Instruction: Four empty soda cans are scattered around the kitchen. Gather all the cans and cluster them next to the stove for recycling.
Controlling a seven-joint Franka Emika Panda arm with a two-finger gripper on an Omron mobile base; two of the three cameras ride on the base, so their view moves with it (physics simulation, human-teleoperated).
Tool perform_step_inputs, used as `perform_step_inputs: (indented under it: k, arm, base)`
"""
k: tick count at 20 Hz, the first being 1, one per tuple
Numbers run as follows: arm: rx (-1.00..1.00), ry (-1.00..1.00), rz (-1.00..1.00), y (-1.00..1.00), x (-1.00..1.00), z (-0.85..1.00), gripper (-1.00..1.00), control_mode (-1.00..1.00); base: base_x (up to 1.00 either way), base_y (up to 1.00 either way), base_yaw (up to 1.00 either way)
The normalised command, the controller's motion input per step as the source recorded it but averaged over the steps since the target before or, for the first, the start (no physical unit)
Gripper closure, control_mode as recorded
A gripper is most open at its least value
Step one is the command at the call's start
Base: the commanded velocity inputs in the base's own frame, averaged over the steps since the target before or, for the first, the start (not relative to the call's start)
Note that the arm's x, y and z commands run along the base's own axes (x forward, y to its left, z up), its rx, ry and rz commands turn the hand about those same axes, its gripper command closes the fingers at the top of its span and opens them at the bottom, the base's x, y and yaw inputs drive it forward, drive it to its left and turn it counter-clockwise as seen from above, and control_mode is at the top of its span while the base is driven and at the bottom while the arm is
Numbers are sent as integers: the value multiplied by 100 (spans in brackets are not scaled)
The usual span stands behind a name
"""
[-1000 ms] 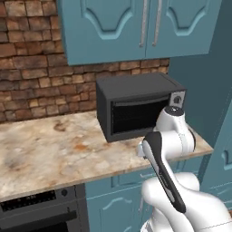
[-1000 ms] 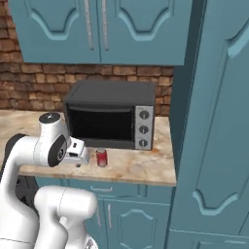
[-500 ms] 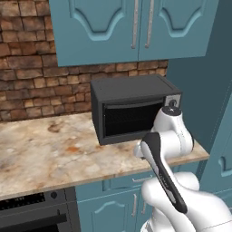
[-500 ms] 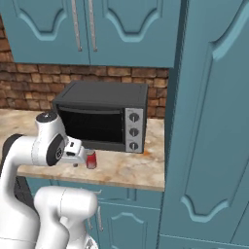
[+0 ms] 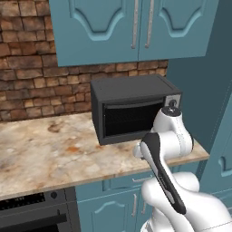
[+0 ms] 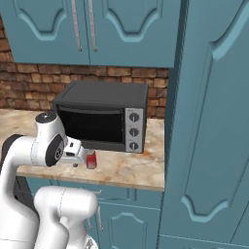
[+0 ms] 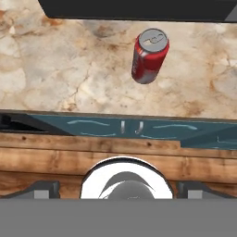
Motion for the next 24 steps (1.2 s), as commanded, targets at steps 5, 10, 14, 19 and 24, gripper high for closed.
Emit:
perform_step_inputs:
  k: [5,10,14,19,24]
  arm:
    - [0,3,-2,1,9,-2,-100,-100]
    - [1,23,-5,-11,93,2,-100,-100]
    - [1,24,0,-37,88,1,-100,-100]
    - [0,14,2,-16,49,0,-100,-100]
    - [0,1,1,1,11,-8,-100,-100]
  base:
    - [0,0,0]
    - [0,0,0]
    - [0,0,0]
    - [0,0,0]
    - [0,0,0]
